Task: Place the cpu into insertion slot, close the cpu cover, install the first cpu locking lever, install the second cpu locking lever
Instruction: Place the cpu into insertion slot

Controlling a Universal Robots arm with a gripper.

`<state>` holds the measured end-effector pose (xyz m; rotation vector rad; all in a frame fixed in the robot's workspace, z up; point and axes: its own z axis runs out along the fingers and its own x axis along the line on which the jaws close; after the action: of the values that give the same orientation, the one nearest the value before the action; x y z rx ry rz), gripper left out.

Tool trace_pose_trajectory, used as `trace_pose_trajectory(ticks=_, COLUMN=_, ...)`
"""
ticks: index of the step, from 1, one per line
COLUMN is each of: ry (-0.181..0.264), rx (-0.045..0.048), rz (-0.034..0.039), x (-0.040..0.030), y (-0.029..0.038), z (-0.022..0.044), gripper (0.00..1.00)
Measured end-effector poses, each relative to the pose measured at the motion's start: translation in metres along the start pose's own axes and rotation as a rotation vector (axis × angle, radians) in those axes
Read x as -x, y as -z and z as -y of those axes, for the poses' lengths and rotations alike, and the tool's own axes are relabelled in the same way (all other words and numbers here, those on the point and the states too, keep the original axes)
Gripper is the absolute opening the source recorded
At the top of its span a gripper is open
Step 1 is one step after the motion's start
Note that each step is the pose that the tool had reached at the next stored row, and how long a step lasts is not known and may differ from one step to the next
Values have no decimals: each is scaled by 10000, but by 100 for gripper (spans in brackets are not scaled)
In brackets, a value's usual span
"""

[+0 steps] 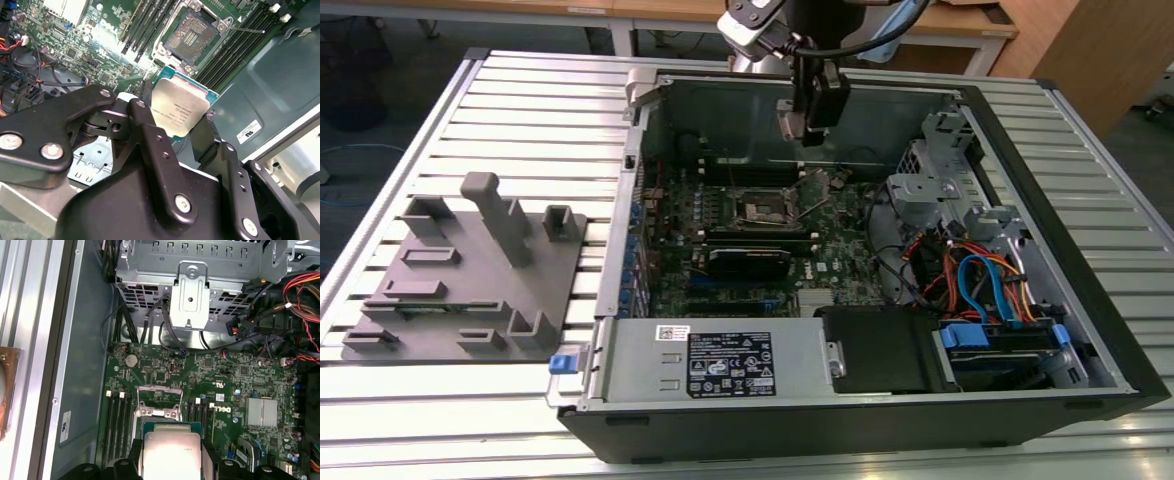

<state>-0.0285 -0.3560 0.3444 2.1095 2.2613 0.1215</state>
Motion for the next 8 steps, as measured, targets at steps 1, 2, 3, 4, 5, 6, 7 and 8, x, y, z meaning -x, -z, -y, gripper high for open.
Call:
trace_pose_trajectory(ticks=1, ry=0, rx=0, rz=-1, x=0, y=-9, z=1, gripper=54)
trace_pose_trajectory(ticks=2, ry=0, rx=-1, rz=1, x=0, y=-15, z=1, gripper=54)
trace_pose_trajectory(ticks=3, ry=0, rx=-1, rz=1, x=0, y=-21, z=2, gripper=54)
trace_pose_trajectory(ticks=4, ry=0, rx=-1, rz=2, x=0, y=-26, z=2, gripper=54)
trace_pose_trajectory(ticks=5, ry=0, rx=-1, rz=2, x=0, y=-28, z=2, gripper=54)
trace_pose_trajectory(ticks=6, ry=0, rx=-1, rz=2, x=1, y=-29, z=3, gripper=54)
trace_pose_trajectory(ticks=7, ry=0, rx=-1, rz=2, x=1, y=-29, z=3, gripper=54)
trace_pose_trajectory(ticks=8, ry=0, rx=0, rz=0, x=1, y=-30, z=3, gripper=54)
